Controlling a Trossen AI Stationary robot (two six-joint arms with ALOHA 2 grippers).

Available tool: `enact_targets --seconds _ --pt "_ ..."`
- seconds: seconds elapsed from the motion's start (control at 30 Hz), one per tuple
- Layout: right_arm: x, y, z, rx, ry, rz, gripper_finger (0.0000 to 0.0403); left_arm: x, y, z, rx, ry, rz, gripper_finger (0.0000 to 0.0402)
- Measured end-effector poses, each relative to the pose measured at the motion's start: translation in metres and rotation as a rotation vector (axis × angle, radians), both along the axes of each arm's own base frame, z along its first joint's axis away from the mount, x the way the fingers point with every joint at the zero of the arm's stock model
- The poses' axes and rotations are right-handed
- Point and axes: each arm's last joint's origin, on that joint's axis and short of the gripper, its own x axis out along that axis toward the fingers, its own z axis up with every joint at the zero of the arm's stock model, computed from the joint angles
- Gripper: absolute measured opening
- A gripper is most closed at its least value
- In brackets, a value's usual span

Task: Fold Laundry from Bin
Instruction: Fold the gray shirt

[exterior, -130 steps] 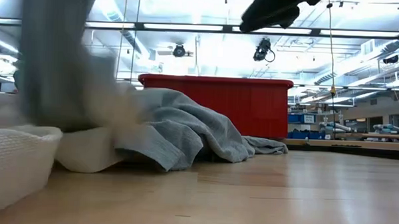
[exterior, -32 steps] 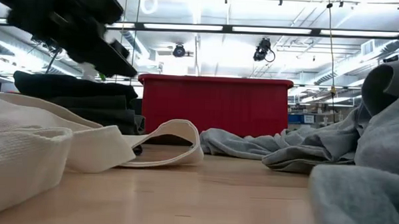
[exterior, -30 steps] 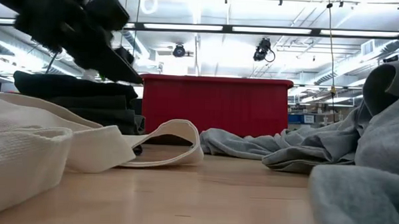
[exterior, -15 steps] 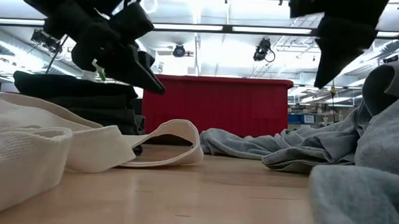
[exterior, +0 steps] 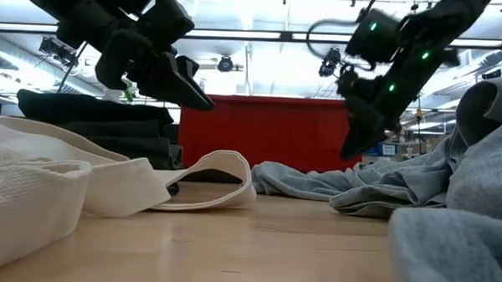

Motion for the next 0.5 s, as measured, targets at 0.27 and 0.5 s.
enact_targets --seconds 0.27,0.5 --pt "0.006 -0.036 -0.034 -0.031 0.185 0.018 0.0206 -0.001 0.000 -0.001 -0.008 0.016 0.004 0.0121" --pt "0.010 -0.037 -0.051 -0.059 0.256 0.017 0.0107 -0.004 0.000 -0.007 -0.052 0.080 0.036 0.0121"
